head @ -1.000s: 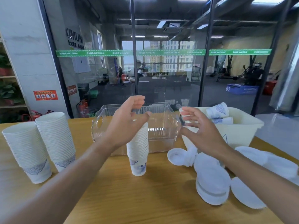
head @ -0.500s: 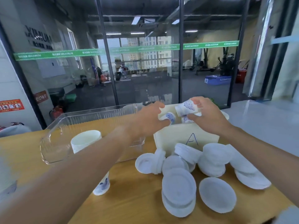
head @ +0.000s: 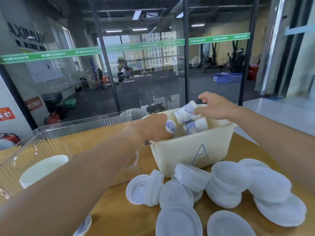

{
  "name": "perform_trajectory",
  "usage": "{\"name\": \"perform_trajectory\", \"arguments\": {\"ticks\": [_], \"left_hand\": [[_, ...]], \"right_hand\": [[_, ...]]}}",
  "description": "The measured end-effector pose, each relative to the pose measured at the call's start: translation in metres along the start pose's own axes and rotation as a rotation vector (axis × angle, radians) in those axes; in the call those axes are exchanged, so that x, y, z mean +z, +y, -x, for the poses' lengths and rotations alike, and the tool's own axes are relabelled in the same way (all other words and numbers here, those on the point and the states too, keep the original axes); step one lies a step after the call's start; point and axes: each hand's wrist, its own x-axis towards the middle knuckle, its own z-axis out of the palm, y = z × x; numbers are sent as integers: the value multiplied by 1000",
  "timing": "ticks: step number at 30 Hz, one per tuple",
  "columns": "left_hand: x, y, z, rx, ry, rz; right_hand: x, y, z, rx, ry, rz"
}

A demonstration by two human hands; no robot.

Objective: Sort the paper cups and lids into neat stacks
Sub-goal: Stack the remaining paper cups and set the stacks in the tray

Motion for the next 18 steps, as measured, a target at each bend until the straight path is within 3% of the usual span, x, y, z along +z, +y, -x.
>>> {"name": "perform_trajectory", "arguments": {"ticks": [8,13,18], "left_hand": [[9,4,-17,-7,-110,-125],[12,-2,-20,28,-116,-187],[11,-6,-20,41,-76,-82]], "right_hand": [[13,5,-24,-124,-143,129],[23,10,-28,-138,-109,140],[27,12,-23,-138,-32,151]]}}
